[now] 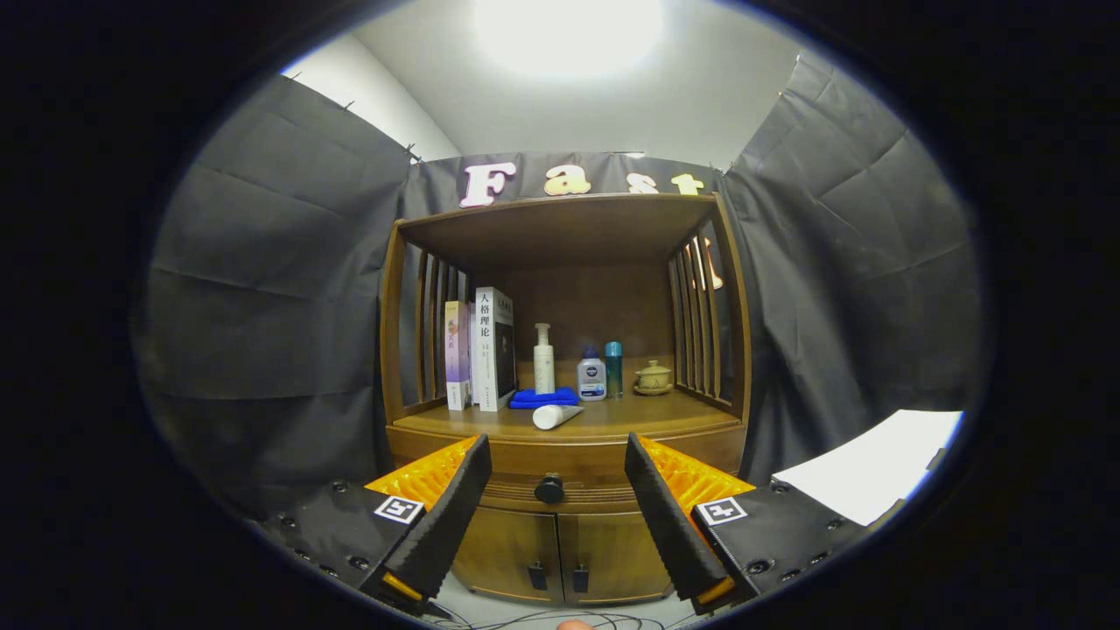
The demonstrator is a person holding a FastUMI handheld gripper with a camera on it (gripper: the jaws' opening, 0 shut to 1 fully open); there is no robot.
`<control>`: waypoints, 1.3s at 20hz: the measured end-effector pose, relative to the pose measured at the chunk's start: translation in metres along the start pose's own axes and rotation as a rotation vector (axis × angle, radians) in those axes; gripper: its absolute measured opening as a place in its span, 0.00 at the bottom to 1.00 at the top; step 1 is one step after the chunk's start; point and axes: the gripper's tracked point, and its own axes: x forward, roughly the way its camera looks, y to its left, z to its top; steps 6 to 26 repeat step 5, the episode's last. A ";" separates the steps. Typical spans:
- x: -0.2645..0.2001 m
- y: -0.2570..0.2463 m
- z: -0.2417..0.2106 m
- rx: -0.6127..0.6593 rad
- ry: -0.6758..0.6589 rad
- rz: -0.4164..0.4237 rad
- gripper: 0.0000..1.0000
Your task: Pull open the drawer, take out the items inside it, and place them on the countertop above the cabinet.
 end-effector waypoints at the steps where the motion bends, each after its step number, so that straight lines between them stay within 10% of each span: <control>1: 0.000 0.001 -0.002 -0.004 0.004 0.002 0.98; 26: 0.000 0.008 -0.008 -0.017 0.018 0.016 0.98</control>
